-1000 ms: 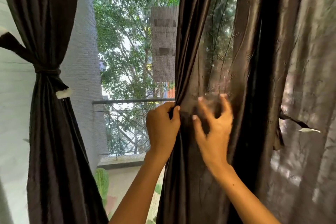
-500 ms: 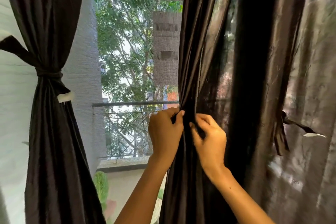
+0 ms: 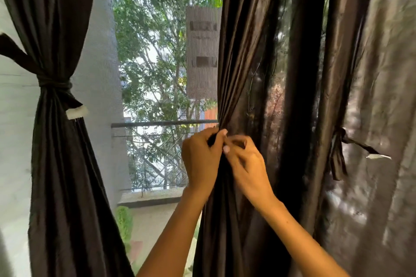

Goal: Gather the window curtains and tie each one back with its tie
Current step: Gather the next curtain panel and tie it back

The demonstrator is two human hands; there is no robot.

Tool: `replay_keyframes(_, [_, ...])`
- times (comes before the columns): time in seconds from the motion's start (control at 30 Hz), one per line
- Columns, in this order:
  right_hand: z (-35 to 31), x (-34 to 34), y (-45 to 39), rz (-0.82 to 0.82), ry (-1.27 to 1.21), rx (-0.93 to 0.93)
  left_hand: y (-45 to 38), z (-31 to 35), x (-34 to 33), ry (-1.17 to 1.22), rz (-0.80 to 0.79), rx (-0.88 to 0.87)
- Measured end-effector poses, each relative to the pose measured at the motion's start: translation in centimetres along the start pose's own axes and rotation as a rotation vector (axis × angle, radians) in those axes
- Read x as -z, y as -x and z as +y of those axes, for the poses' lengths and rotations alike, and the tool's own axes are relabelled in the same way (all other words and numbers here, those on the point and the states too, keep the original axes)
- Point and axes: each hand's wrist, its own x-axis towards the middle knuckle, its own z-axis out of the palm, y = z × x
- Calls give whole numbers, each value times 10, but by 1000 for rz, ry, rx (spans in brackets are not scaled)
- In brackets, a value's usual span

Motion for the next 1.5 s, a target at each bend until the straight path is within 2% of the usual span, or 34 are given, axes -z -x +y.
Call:
replay_keyframes(0.07, [10,2,-6,153,-107,-105,-3,-3,2,39,24,31])
replay_keyframes(0.13, [23,5,-14,315,-62,-240,-3,-3,5,88,25,57])
replay_keyframes(0.17, [28,6,-18,344,-82,-323,-4,-4,6,102,22,63])
replay_keyframes(0.23, [38,5,-26,306,-274,-491,-5,-5,9,140,5,85])
replay_keyframes(0.3, [43,1,-31,213,-438,-564,-7,-8,11,182,-18,113])
replay_keyframes(0.33, [43,-1,-32,190,-486,-559,-8,-9,11,184,-19,118])
replay_keyframes(0.4, [40,-8,-31,257,-511,-487,-10,-10,11,140,-4,113])
replay_keyframes(0.53, [23,-14,-17,540,-169,-180,-9,-7,9,-29,36,35])
replay_keyframes(0.63, [6,-21,-2,468,28,31,-7,-3,6,-170,45,-26])
replay_keyframes(0.73, [-4,-27,4,320,146,100,-4,-4,2,-138,5,-46])
replay_keyframes(0.83, [-7,-24,4,233,203,73,0,-7,4,-21,-62,-21])
replay_keyframes(1.0, [-6,-19,1,163,283,105,-5,-7,3,21,-99,21])
replay_keyframes(1.13, [-2,-15,0,93,262,70,-13,-5,-2,-86,-117,-8])
replay_keyframes(1.23, [3,-6,-3,26,139,88,-19,-6,-4,-117,-156,-42])
replay_keyframes(1.27, [4,-2,-5,55,120,91,-21,-7,-4,-95,-172,-34])
replay_keyframes(1.33, [11,5,-10,251,137,49,-24,-11,-4,-41,-198,-3])
replay_keyframes(1.4, [17,12,-16,429,124,-116,-23,-13,-6,15,-223,18])
replay_keyframes(1.5, [23,22,-27,401,-94,-303,-20,-12,-10,106,-262,54])
